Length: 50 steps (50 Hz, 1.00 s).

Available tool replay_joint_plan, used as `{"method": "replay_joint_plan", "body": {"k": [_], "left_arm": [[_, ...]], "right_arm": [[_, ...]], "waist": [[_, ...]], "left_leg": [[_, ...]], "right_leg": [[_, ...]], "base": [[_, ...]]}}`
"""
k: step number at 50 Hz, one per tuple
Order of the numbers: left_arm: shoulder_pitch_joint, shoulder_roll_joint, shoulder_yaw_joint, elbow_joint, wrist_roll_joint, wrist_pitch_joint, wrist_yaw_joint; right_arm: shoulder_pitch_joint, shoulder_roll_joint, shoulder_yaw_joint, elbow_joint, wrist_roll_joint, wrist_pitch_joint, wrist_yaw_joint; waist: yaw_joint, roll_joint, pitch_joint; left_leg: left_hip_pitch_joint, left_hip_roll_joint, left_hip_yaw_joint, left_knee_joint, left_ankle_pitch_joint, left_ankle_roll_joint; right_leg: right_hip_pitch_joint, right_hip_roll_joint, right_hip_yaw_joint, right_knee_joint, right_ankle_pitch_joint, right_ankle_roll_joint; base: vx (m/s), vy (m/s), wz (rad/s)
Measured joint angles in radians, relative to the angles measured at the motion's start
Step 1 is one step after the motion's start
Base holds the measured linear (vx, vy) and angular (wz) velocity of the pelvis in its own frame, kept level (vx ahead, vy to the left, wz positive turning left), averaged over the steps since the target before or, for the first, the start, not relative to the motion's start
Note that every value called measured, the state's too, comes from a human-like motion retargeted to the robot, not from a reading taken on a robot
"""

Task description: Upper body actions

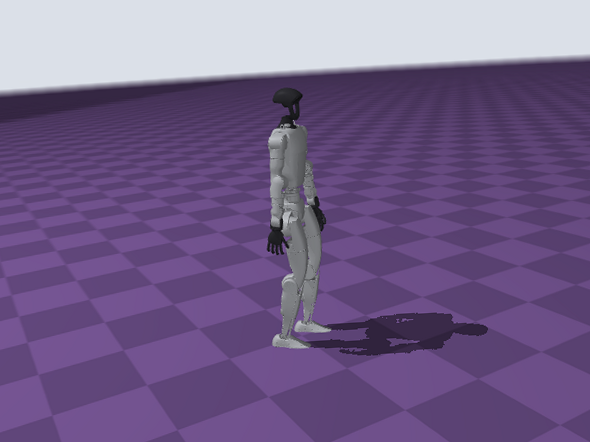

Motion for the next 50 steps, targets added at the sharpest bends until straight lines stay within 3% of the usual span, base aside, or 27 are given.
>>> {"method": "replay_joint_plan", "body": {"k": [3,7,12,15,19,23,32,35,37,43,45,47,50], "left_arm": [[-0.004,-0.005,-0.015,-0.010,0.022,-0.008,-0.008],[-0.010,-0.008,-0.019,-0.028,0.038,-0.010,0.002],[0.022,-0.013,-0.036,-0.073,0.015,-0.023,0.003],[0.046,-0.025,-0.025,-0.073,-0.002,-0.031,0.037],[0.049,-0.033,-0.022,-0.063,-0.021,-0.031,0.040],[0.033,-0.036,-0.024,-0.048,-0.019,-0.031,0.045],[0.027,-0.036,-0.034,-0.007,-0.018,-0.035,0.046],[0.031,-0.035,-0.018,0.003,-0.019,-0.034,0.053],[0.046,-0.037,-0.006,0.003,-0.026,-0.029,0.055],[0.065,-0.053,0.022,-0.008,-0.061,-0.024,0.039],[0.064,-0.051,0.019,-0.003,-0.054,-0.027,0.037],[0.069,-0.053,0.023,0.012,-0.026,-0.018,0.038],[0.066,-0.048,0.029,0.041,-0.013,-0.010,0.037]], "right_arm": [[-0.004,0.000,0.001,-0.010,0.006,-0.003,0.007],[-0.022,0.002,0.007,-0.027,0.017,-0.004,0.024],[-0.034,-0.006,0.023,-0.056,-0.015,-0.019,0.042],[-0.036,-0.019,0.035,-0.073,-0.054,-0.021,0.031],[-0.030,-0.033,0.021,-0.089,-0.069,-0.030,0.009],[-0.004,-0.042,-0.013,-0.089,-0.049,-0.037,0.015],[0.069,-0.026,-0.071,-0.025,-0.055,-0.024,-0.006],[0.070,-0.021,-0.073,-0.026,-0.062,-0.022,0.001],[0.074,-0.018,-0.072,-0.041,-0.072,-0.025,-0.001],[0.058,-0.017,-0.081,-0.118,-0.049,-0.044,-0.009],[0.061,-0.020,-0.080,-0.140,-0.028,-0.062,0.007],[0.072,-0.024,-0.089,-0.153,-0.031,-0.059,0.020],[0.073,-0.025,-0.090,-0.151,-0.021,-0.059,0.001]], "waist": [[-0.019,0.008,0.018],[0.036,0.002,0.072],[0.172,-0.025,0.115],[0.175,-0.044,0.109],[0.111,-0.053,0.101],[0.070,-0.056,0.085],[0.112,-0.089,-0.014],[0.138,-0.079,-0.034],[0.172,-0.050,-0.047],[0.222,-0.005,-0.018],[0.221,0.032,-0.010],[0.215,0.078,-0.026],[0.203,0.126,-0.031]], "left_leg": [[-0.024,-0.024,-0.119,-0.011,0.047,-0.005],[-0.021,-0.050,-0.226,-0.046,0.092,-0.019],[-0.040,-0.051,-0.147,-0.094,0.022,0.025],[-0.064,-0.015,0.060,-0.128,-0.066,0.053],[-0.057,0.068,0.536,-0.141,-0.140,0.004],[0.019,0.082,0.916,-0.116,-0.161,0.004],[0.158,0.047,1.080,-0.010,-0.185,0.059],[0.186,0.033,1.028,-0.027,-0.159,0.052],[0.197,0.033,1.032,-0.076,-0.141,-0.040],[0.107,0.035,0.736,-0.064,-0.157,0.034],[0.109,0.051,0.673,-0.066,-0.161,0.045],[0.100,0.086,0.620,-0.061,-0.159,0.052],[0.084,0.133,0.548,-0.036,-0.158,0.062]], "right_leg": [[0.009,0.012,0.075,-0.005,-0.008,0.038],[0.047,-0.012,-0.116,-0.034,-0.044,-0.014],[0.073,-0.058,-0.284,-0.086,-0.012,-0.020],[0.074,-0.085,-0.392,-0.109,-0.015,-0.025],[0.085,-0.133,-0.613,-0.129,-0.040,-0.011],[0.114,-0.161,-0.841,-0.160,-0.061,0.012],[0.176,-0.205,-1.336,-0.202,-0.087,0.092],[0.197,-0.193,-1.471,-0.197,-0.088,0.115],[0.212,-0.158,-1.523,-0.185,-0.092,0.125],[0.276,-0.183,-1.575,-0.119,-0.010,0.103],[0.306,-0.185,-1.582,-0.068,0.053,0.073],[0.319,-0.193,-1.552,0.008,0.134,0.008],[0.275,-0.290,-1.333,0.248,0.191,-0.100]], "base": [[-0.13,-0.08,2.05],[-0.16,-0.14,1.50],[-0.20,-0.07,1.41],[-0.21,0.04,2.54],[-0.22,0.09,3.57],[-0.11,0.17,3.77],[0.11,0.26,3.03],[0.15,0.25,2.13],[0.23,0.30,1.42],[0.16,0.33,1.38],[0.16,0.27,1.80],[0.29,0.35,1.87],[0.25,0.21,1.70]]}}
